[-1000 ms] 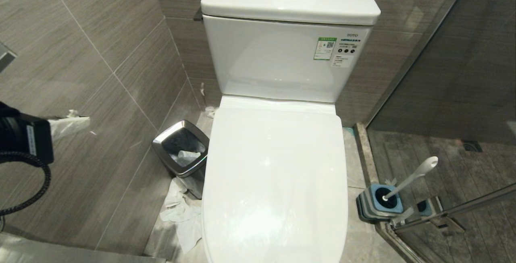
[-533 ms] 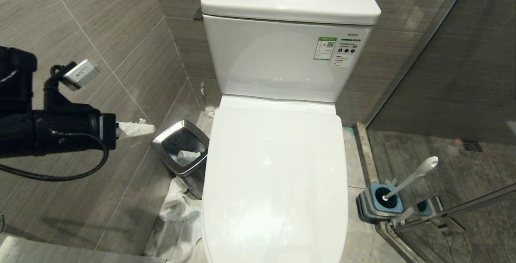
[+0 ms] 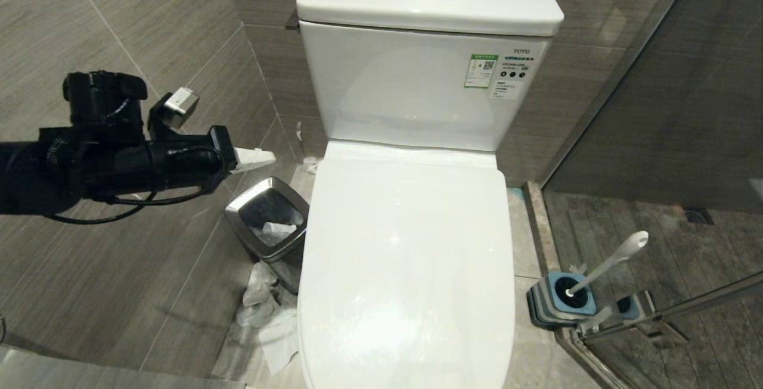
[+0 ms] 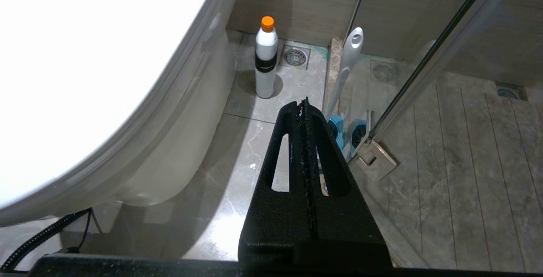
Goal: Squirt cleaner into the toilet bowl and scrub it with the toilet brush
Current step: Use the left hand to lift the toilet lid slightly
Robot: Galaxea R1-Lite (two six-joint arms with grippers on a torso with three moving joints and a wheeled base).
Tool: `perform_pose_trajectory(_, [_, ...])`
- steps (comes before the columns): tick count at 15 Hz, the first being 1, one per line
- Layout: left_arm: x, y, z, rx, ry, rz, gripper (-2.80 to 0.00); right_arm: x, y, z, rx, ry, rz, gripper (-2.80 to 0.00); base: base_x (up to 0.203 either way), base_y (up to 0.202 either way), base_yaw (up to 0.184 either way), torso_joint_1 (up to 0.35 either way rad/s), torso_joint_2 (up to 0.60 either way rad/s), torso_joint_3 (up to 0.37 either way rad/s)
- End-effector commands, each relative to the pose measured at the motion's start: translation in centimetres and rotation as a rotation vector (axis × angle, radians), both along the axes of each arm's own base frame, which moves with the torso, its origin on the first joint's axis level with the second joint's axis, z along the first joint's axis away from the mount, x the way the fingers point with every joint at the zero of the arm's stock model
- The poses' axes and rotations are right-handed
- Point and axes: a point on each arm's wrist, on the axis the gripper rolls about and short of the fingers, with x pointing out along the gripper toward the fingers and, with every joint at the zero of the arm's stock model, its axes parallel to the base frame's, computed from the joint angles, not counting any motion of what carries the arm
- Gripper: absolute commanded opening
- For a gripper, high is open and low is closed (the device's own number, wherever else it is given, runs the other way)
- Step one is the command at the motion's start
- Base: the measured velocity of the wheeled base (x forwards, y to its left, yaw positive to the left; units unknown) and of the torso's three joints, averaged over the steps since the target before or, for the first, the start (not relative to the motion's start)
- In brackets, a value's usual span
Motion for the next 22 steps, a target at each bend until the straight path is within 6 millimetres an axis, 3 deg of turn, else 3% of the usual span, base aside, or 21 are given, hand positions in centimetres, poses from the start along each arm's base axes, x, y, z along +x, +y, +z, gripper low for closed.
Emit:
perform_pose_trajectory(1, [2.2,-0.1,-2.5,-0.001,0.04,-0.003,-2.8,0.2,0.0,-0.7,0.0,0.023,-0.001,-2.8,0.0,0.0,0.0,0.0,0.0,0.0])
perform_pose_trajectory(3, [3.0,0.1,-3.5,-0.009,0.035,0.007,-2.8,0.2,0.0,-0.7,-0.001,0.025,0.0,-2.8,0.0,0.0,0.0,0.0,0.0,0.0])
perform_pose_trajectory(6, [2.5,0.3,-5.4,-0.003,0.097,0.0,-2.8,0.2,0.0,-0.7,-0.001,0.025,0.0,-2.8,0.0,0.0,0.0,0.0,0.0,0.0])
perform_pose_trajectory(7, [2.2,0.4,-6.1,-0.009,0.12,-0.018,0.0,0.2,0.0,-0.7,-0.001,0.025,0.0,-2.8,0.0,0.0,0.0,0.0,0.0,0.0])
perform_pose_trajectory(10, [1.3,1.9,-8.2,-0.046,0.165,-0.061,0.0,0.2,0.0,-0.7,-0.001,0.025,0.0,-2.8,0.0,0.0,0.0,0.0,0.0,0.0])
perform_pose_trajectory(14, [1.1,3.9,-11.3,-0.05,0.093,-0.111,0.0,0.2,0.0,-0.7,-0.001,0.024,0.0,-2.8,0.0,0.0,0.0,0.0,0.0,0.0])
perform_pose_trajectory(22, [-2.8,3.5,-15.0,-0.056,0.064,-0.172,0.0,0.2,0.0,-0.7,-0.001,0.023,0.0,-2.8,0.0,0.0,0.0,0.0,0.0,0.0])
